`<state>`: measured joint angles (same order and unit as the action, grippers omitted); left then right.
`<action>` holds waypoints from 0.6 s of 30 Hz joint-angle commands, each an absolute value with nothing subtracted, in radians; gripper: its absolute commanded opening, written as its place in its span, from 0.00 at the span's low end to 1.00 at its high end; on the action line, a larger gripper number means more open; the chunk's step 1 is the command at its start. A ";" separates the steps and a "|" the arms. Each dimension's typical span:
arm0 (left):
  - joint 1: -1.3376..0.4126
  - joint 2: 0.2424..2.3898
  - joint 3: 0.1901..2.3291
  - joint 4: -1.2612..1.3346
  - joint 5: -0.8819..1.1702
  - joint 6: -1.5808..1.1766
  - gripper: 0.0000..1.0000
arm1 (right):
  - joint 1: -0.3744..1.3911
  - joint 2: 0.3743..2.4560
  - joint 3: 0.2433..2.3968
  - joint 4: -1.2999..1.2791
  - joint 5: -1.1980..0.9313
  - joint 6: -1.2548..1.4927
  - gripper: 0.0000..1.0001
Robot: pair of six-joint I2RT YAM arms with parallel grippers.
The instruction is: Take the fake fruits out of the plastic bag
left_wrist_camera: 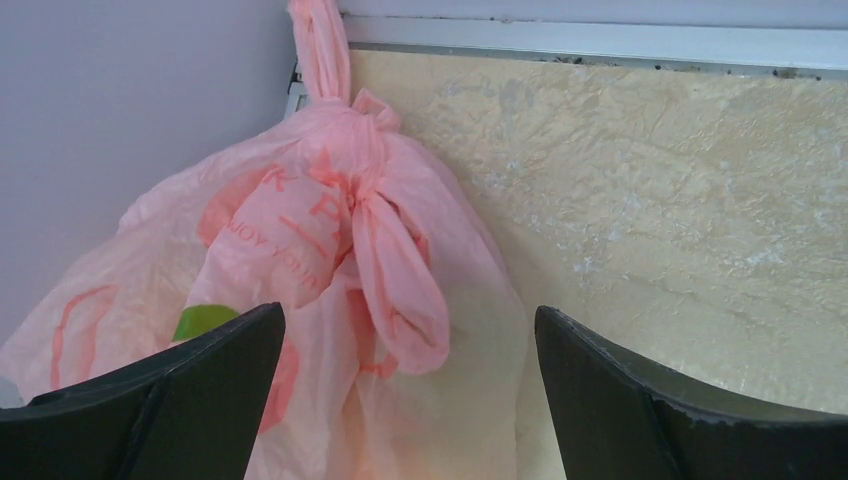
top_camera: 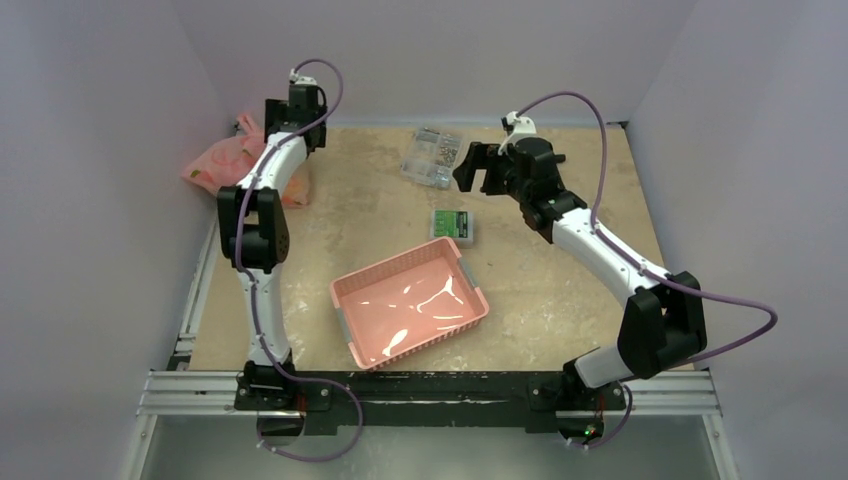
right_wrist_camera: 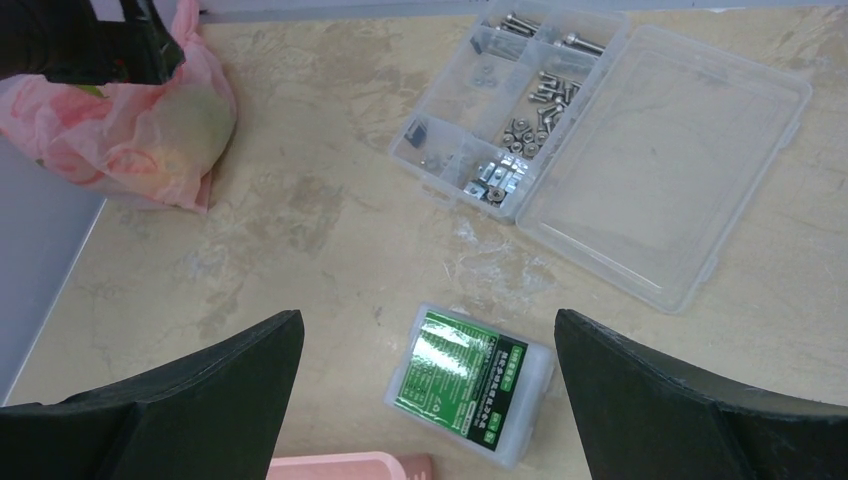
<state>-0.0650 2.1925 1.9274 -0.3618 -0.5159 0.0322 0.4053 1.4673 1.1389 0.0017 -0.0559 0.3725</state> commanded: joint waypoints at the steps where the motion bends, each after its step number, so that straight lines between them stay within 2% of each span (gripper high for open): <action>1: -0.083 2.270 2.014 -0.324 -0.597 0.131 0.94 | 0.415 1.434 1.173 0.028 -0.073 0.346 0.99; 3: -0.083 2.279 2.017 -0.301 -0.584 0.132 0.90 | 0.417 1.439 1.169 0.036 -0.069 0.344 0.99; 6: -0.083 2.280 2.002 -0.270 -0.524 0.140 0.75 | 0.415 1.441 1.158 0.057 -0.072 0.349 0.99; 9: -0.082 2.292 2.011 -0.273 -0.534 0.144 0.65 | 0.416 1.451 1.149 0.075 -0.090 0.360 0.99; 15: -0.084 2.343 2.087 -0.348 -0.631 0.110 0.66 | 0.415 1.457 1.165 0.054 -0.109 0.362 0.99; 18: -0.084 2.362 2.099 -0.342 -0.629 0.116 0.53 | 0.417 1.454 1.163 0.054 -0.103 0.359 0.99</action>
